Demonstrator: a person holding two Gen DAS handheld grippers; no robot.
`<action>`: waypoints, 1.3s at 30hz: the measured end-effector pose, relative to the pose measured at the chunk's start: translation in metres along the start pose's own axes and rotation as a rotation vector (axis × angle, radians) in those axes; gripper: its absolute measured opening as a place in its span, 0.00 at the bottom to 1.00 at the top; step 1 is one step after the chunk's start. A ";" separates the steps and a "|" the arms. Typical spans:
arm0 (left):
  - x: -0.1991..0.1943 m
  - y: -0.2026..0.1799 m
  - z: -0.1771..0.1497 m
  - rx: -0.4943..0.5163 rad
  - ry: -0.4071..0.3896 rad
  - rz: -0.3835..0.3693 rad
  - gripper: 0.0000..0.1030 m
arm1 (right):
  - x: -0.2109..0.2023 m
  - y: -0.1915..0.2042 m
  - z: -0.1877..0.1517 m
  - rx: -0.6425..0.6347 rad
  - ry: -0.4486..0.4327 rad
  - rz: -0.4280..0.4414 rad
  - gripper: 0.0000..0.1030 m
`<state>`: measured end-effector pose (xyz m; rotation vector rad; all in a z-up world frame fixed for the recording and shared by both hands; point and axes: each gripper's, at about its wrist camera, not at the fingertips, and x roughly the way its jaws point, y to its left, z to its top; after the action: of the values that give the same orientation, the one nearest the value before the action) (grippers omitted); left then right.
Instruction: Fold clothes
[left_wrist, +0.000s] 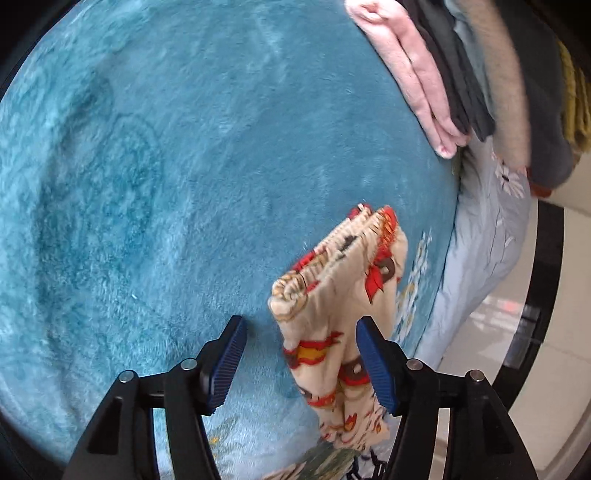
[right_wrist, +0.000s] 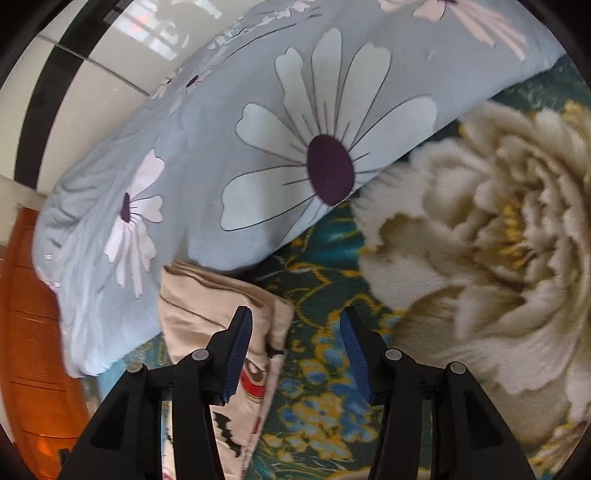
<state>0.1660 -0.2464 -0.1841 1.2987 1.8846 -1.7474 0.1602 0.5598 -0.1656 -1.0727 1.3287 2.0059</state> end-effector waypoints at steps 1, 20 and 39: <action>0.001 -0.001 0.000 0.001 -0.016 0.002 0.62 | 0.005 0.002 0.000 0.000 0.015 0.015 0.52; -0.018 -0.049 0.004 0.079 -0.160 0.013 0.20 | -0.012 0.043 -0.013 -0.053 0.008 0.067 0.10; -0.036 0.004 0.018 0.076 -0.013 0.111 0.19 | -0.037 0.002 -0.017 -0.039 0.009 -0.024 0.09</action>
<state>0.1823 -0.2783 -0.1654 1.3870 1.7200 -1.7815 0.1854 0.5436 -0.1373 -1.1108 1.2801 2.0193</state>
